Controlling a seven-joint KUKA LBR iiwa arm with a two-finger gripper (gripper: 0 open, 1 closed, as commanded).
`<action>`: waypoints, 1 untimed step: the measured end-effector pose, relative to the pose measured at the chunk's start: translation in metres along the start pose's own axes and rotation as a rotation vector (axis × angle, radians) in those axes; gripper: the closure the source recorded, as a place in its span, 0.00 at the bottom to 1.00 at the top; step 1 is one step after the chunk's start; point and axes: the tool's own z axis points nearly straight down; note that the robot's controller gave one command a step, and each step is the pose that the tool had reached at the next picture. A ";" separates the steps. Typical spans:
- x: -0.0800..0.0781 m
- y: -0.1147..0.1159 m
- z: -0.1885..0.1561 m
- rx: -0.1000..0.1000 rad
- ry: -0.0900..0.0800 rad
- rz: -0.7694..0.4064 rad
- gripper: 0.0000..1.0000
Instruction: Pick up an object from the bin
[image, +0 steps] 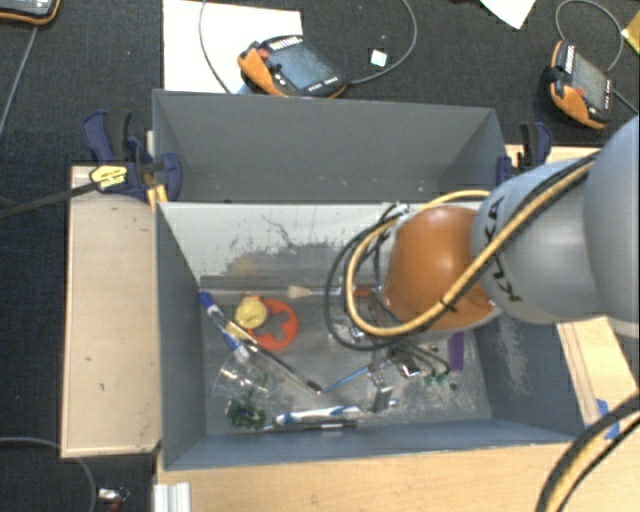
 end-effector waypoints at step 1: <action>-0.007 -0.019 0.029 0.006 0.002 0.075 0.00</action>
Offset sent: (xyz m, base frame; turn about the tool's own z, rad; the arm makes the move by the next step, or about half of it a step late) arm -0.0055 -0.0252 -0.0303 -0.0262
